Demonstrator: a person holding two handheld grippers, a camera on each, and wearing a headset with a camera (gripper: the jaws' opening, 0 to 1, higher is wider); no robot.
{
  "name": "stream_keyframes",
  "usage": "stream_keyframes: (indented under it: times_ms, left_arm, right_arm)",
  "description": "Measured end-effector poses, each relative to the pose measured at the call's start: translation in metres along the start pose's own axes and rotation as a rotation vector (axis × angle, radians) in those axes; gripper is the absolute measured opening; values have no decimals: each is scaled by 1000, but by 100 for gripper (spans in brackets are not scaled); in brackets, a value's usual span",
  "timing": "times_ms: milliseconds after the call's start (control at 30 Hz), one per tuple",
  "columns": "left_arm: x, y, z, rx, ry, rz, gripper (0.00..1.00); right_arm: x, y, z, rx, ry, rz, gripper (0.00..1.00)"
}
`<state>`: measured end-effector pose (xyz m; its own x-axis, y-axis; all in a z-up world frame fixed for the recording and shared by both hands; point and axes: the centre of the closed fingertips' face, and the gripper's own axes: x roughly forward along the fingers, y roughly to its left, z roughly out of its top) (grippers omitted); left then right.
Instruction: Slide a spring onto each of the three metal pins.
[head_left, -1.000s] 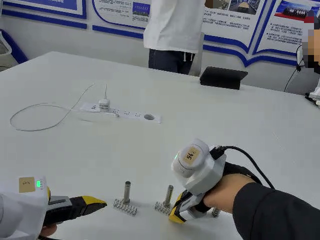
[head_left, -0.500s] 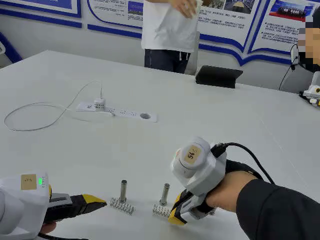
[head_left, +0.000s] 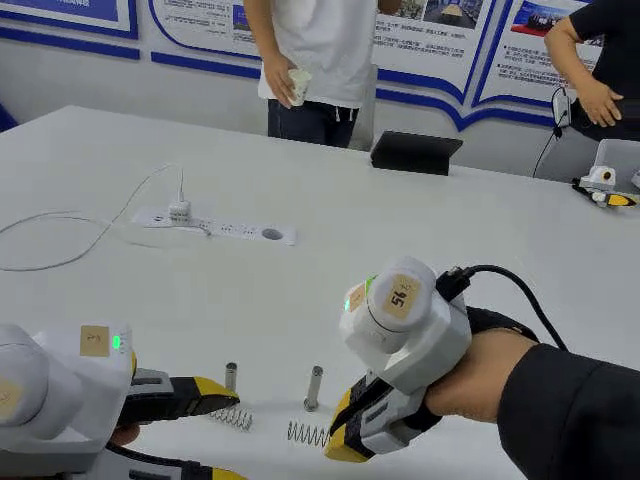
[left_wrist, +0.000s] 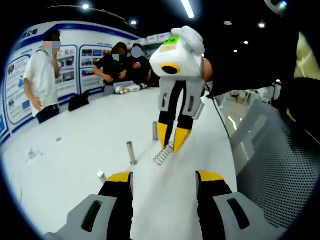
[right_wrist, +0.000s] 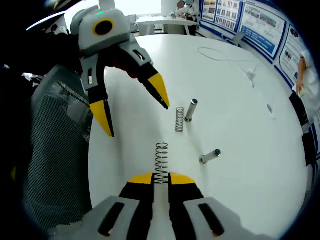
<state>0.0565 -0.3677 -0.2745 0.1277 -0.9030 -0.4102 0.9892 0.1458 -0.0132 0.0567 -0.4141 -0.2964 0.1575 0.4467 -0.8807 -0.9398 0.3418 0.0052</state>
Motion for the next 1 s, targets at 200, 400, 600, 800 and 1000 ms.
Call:
stream_keyframes:
  times_ms: [200,400,600,800,1000]
  left_arm:
    - [6,-8,2,17,3,-35,49]
    - [8,-13,4,31,-3,-57,44]
    - [9,-21,8,52,-19,-78,32]
    - [10,-25,8,76,-21,-96,20]
    - [10,-28,8,87,-22,-104,13]
  right_arm:
    - [-6,11,9,-51,-7,15,12]
    - [-5,22,16,-103,-6,39,12]
    - [-6,29,22,-139,-13,52,12]
    - [-7,32,22,-166,-11,61,12]
    - [-7,37,20,-202,-6,68,12]
